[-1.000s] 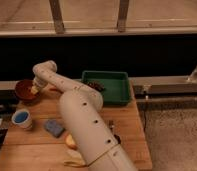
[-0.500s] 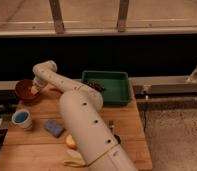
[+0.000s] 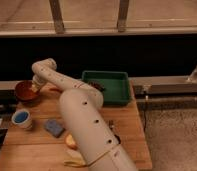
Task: Stack bowls into tray
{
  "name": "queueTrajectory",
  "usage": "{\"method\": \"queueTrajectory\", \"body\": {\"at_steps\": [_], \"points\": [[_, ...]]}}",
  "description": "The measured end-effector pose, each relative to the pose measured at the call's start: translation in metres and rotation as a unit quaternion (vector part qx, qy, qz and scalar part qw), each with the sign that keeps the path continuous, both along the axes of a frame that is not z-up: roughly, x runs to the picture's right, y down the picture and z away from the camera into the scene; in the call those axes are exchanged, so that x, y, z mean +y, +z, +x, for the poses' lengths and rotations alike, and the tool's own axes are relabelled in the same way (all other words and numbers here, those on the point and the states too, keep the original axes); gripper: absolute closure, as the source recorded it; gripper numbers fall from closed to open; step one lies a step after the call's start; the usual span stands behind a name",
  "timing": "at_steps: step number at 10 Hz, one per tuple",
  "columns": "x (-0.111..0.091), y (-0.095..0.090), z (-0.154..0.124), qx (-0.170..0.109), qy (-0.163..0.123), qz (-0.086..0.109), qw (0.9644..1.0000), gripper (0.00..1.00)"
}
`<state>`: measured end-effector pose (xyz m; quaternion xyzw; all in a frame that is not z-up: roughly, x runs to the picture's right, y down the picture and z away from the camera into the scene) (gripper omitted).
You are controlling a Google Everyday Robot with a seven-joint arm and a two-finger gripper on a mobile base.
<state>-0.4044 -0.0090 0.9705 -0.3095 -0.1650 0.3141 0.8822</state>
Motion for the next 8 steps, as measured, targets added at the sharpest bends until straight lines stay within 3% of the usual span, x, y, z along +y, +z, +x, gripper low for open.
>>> {"method": "queueTrajectory", "body": {"at_steps": [5, 8], "points": [[-0.006, -0.005, -0.002, 0.000, -0.005, 0.010, 0.9999, 1.00], [-0.036, -0.024, -0.001, 0.008, -0.010, 0.043, 0.9990, 1.00]]}}
